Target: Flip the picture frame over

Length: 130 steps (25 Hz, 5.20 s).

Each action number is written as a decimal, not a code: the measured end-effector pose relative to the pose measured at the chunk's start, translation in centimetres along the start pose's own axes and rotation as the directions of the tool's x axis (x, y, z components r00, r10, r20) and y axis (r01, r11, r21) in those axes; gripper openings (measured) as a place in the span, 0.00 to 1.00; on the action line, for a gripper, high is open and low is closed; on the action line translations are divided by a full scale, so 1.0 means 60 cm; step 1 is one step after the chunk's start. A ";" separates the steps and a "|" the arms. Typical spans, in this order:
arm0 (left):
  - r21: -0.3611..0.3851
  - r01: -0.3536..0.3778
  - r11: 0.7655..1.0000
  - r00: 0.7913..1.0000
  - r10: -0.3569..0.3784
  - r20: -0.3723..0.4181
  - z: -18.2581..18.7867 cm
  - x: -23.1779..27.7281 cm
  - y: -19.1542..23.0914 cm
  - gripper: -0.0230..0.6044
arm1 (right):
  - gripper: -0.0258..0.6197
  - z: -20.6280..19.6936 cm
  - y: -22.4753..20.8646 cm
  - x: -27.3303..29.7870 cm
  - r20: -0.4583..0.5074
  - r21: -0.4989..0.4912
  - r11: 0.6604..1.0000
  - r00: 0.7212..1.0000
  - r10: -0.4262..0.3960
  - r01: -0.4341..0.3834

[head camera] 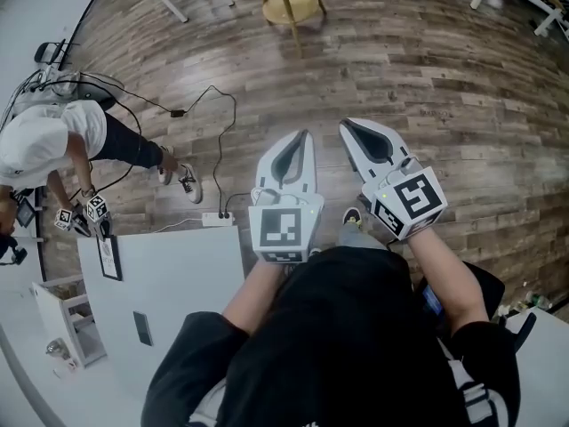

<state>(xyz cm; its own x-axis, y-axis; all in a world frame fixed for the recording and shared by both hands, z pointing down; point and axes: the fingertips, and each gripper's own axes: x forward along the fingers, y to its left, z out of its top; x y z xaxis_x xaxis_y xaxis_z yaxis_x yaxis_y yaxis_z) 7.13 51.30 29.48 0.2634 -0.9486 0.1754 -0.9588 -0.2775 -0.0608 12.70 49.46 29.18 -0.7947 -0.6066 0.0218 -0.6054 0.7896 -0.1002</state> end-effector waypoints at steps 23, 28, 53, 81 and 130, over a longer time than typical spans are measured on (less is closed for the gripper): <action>0.018 0.011 1.000 0.999 -0.010 -0.043 -0.009 0.199 0.047 0.07 | 0.07 -0.011 -0.179 0.123 -0.035 0.015 1.000 0.999 0.011 -0.010; 0.012 0.024 1.000 0.999 -0.023 -0.042 -0.004 0.265 0.106 0.07 | 0.07 -0.008 -0.213 0.204 -0.047 0.012 1.000 0.999 0.010 -0.009; -0.057 0.033 0.998 0.999 -0.034 -0.021 0.000 0.454 0.385 0.07 | 0.07 -0.011 -0.283 0.523 -0.090 0.003 1.000 0.996 -0.009 0.009; 0.033 -0.024 0.999 0.995 0.027 -0.091 0.057 0.763 0.324 0.07 | 0.07 0.019 -0.609 0.594 -0.012 0.087 0.995 0.999 0.048 -0.046; -0.002 -0.006 1.000 0.997 0.006 -0.075 0.092 1.203 0.653 0.07 | 0.07 0.047 -0.908 1.046 -0.044 0.035 0.999 0.999 0.012 -0.010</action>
<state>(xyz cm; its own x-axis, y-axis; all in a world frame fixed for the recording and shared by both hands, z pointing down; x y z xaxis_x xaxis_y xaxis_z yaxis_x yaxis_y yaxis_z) -10.82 -28.87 34.32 0.2489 -0.9361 0.2485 -0.9607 -0.2712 -0.0594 -4.07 -31.90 33.22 -0.8030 -0.5926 0.0642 -0.5953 0.7921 -0.1350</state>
